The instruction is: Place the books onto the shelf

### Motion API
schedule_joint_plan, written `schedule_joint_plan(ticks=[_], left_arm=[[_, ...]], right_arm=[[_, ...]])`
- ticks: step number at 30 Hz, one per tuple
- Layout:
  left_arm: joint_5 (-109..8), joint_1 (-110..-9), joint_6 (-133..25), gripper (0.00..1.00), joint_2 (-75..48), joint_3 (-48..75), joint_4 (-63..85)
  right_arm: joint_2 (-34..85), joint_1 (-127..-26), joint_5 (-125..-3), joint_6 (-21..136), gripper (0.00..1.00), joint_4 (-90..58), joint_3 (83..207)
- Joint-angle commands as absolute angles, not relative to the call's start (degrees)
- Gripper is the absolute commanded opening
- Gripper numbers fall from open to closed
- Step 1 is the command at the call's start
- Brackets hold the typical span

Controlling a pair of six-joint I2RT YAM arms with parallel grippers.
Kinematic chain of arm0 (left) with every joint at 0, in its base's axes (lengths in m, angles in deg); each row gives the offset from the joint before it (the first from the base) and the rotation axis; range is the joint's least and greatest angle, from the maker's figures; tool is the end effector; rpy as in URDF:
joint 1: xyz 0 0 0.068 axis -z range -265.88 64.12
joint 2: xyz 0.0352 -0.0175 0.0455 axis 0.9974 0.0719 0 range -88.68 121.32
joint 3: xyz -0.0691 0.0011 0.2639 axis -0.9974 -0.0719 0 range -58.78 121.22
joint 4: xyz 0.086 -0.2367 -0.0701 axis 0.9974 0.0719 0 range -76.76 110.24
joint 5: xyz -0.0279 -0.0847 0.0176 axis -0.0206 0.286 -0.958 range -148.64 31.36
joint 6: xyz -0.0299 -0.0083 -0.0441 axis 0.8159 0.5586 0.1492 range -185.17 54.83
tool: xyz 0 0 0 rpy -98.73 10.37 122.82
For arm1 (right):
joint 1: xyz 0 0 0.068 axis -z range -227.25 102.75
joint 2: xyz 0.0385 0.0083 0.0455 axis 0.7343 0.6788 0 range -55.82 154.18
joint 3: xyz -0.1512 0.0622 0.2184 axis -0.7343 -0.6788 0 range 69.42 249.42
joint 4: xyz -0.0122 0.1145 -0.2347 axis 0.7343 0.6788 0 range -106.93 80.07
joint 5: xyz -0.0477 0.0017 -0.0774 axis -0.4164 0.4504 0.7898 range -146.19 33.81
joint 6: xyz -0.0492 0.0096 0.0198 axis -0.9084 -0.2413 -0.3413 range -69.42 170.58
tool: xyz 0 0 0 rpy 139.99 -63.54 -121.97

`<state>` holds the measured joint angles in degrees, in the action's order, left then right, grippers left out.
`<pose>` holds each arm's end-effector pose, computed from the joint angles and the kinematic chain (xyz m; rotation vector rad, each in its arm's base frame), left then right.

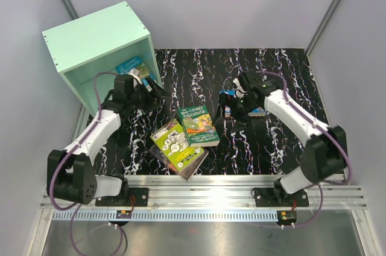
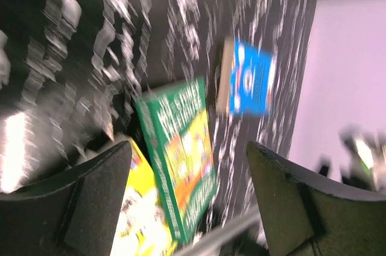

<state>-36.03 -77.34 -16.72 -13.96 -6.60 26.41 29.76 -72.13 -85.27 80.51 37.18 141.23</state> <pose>0.2812 -0.0562 0.2673 -0.5647 2.2471 -0.9686 0.2572 0.1384 0.2793 -0.0191 2.8942 0.9257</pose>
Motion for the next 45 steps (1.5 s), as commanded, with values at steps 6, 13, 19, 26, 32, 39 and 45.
schedule_joint_plan(ticks=[6,13,19,26,32,39,45], left_arm=[[-39.1,-64.4,-11.7,0.8,-18.9,-13.8,27.8],[-41.1,-56.7,-8.8,0.81,-18.6,-19.2,26.3],[-40.6,-51.6,-4.7,0.81,-12.4,-21.0,19.5],[-40.2,-49.8,0.7,0.8,-4.9,-22.9,8.6],[-38.6,-49.8,3.4,0.51,-2.1,-23.2,1.1],[-34.6,-48.4,3.8,0.33,1.1,-21.3,-4.9],[-32.7,-47.0,4.9,0.0,2.0,-19.8,-8.5]], right_arm=[[44.2,-69.8,-84.3,82.6,0.98,27.4,140.6],[51.6,-69.8,-85.1,83.9,0.97,21.5,138.7],[54.7,-69.8,-86.9,84.5,0.92,17.4,135.5],[55.8,-69.9,-89.0,84.7,0.7,15.2,131.8],[56.2,-70.0,-91.3,84.2,0.36,14.0,129.9],[56.1,-70.2,-94.0,85.4,0.24,11.4,128.7],[54.1,-70.3,-95.7,85.6,0.2,10.8,128.6]])
